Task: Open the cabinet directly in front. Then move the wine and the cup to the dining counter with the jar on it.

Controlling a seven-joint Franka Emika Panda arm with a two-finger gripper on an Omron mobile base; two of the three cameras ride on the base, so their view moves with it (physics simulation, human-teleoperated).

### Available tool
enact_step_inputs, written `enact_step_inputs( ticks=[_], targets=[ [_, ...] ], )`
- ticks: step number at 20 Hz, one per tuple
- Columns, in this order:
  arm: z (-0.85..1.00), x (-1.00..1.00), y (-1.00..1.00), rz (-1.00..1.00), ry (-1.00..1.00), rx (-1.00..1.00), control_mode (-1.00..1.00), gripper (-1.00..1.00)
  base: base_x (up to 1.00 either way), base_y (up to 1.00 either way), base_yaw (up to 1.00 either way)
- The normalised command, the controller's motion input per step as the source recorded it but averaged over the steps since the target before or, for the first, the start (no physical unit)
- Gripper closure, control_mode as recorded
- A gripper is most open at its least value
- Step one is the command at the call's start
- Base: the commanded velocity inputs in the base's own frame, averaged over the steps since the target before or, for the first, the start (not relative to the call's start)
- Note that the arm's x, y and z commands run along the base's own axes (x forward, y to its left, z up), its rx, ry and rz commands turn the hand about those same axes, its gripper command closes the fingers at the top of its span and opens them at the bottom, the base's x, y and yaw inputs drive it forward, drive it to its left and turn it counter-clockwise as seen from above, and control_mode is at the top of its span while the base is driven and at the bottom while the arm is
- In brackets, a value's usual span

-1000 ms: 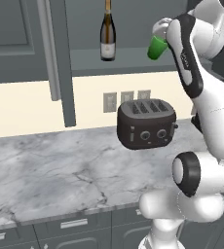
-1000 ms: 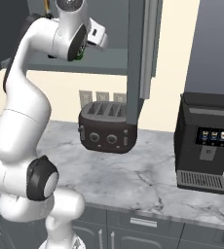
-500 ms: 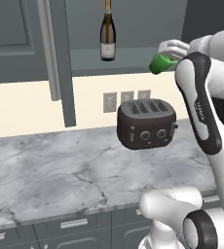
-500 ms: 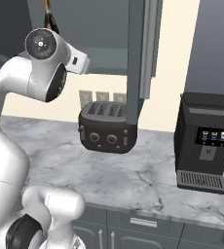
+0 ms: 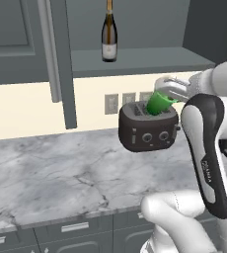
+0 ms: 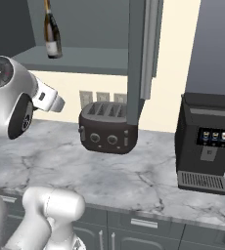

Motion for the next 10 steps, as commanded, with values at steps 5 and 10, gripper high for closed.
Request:
enact_step_inputs(
  ticks=[5, 10],
  targets=[
    [-0.35, -0.29, 0.03, 0.04, -0.16, -0.08, -1.0, 1.0, 0.0, 0.0, 0.0],
    [0.0, 0.57, -0.05, -0.01, -0.01, 0.0, -1.0, 1.0, 0.0, 0.0, 0.0]
  ],
)
